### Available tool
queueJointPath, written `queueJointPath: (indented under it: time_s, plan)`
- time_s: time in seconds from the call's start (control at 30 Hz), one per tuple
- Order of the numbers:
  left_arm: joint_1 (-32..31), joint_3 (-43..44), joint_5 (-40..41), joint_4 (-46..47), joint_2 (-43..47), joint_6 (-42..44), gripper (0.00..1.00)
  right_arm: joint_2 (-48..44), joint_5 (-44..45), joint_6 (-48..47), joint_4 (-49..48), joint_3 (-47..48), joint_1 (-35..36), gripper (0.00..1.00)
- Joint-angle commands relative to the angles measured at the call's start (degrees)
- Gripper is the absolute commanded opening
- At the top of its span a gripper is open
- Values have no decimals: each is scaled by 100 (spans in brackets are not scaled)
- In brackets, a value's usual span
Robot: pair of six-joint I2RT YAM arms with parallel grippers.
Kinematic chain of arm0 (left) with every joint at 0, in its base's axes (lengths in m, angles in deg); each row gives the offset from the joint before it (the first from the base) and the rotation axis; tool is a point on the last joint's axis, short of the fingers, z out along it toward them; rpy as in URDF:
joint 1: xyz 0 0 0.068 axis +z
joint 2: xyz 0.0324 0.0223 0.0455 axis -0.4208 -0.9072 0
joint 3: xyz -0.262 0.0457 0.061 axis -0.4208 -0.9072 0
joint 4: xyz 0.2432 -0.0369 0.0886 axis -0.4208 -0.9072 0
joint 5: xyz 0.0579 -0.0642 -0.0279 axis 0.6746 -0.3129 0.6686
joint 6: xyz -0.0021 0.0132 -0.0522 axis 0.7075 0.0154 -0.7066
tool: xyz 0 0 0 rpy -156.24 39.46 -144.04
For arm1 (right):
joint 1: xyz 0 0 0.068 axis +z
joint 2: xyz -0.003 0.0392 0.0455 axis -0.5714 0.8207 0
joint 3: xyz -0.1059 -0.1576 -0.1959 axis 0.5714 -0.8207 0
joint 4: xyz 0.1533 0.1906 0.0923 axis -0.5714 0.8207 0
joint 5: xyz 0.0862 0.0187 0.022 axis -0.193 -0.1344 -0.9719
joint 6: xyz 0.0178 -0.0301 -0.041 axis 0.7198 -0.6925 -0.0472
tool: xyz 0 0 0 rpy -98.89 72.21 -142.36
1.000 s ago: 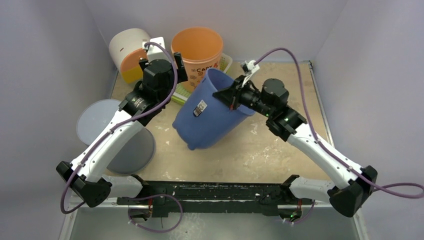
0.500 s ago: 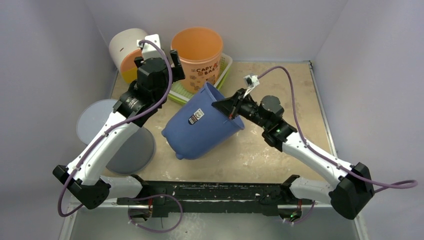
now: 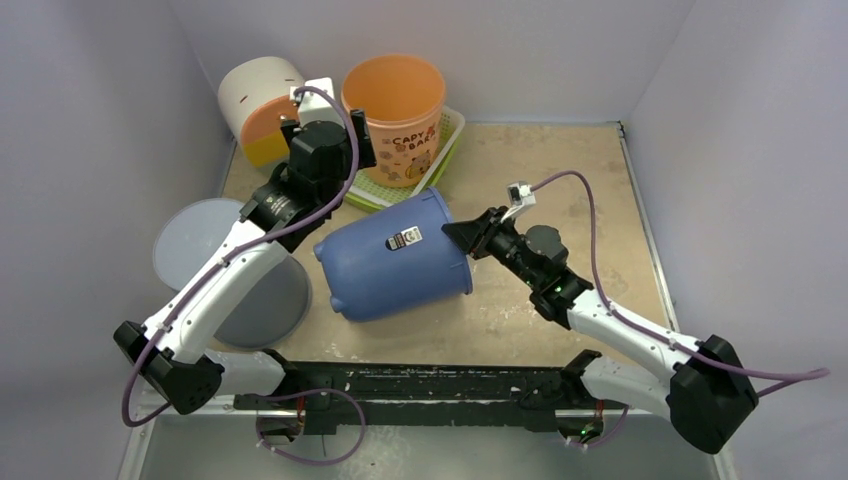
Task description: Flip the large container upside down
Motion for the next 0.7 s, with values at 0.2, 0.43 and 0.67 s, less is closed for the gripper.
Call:
queueJointPath:
  time_s: [0.2, 0.43, 0.67]
  plan:
    - [41, -127, -15, 332, -11, -91, 79, 33, -263, -774, 1277, 258, 8, 35]
    - [46, -123, 29, 295, 55, -102, 79, 461, -1356, -506, 198, 117, -2, 0]
    - [41, 204, 116, 12, 130, -50, 79, 631, -2364, -58, -1258, 62, -80, 0]
